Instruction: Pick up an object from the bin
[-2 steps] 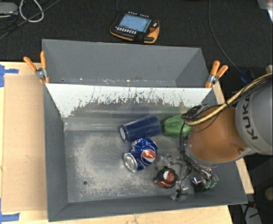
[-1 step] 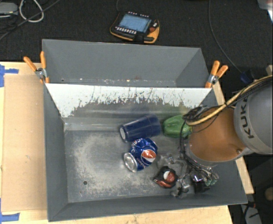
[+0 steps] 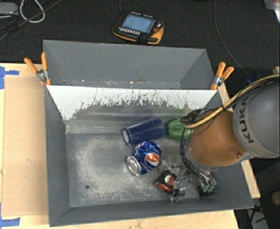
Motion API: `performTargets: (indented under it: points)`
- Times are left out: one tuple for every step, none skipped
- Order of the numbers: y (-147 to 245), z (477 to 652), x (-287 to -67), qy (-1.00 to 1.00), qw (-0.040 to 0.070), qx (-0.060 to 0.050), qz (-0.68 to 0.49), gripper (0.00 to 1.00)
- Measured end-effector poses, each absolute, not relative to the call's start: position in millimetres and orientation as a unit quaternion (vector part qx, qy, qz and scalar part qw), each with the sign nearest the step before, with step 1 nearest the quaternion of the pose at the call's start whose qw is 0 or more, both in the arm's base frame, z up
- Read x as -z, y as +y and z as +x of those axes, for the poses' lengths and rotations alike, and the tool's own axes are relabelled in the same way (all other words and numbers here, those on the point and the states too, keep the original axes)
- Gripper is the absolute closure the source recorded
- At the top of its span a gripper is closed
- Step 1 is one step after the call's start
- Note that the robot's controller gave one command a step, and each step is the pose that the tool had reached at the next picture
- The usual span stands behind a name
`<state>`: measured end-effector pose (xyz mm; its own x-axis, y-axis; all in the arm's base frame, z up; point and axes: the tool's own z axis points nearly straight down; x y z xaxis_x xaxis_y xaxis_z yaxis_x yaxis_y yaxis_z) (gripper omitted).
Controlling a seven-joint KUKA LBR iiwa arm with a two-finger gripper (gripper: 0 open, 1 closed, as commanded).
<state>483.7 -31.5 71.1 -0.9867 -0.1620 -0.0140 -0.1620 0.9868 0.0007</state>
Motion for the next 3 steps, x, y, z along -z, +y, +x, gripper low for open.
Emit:
performTargets:
  points:
    - [-31, 483.7, -71, 0.997, 0.007, -0.001, -0.082, 1.00]
    - [-31, 483.9, -71, 0.997, 0.007, -0.001, -0.082, 1.00]
    - [-30, 480.0, -110, 0.997, 0.000, -0.002, -0.083, 1.00]
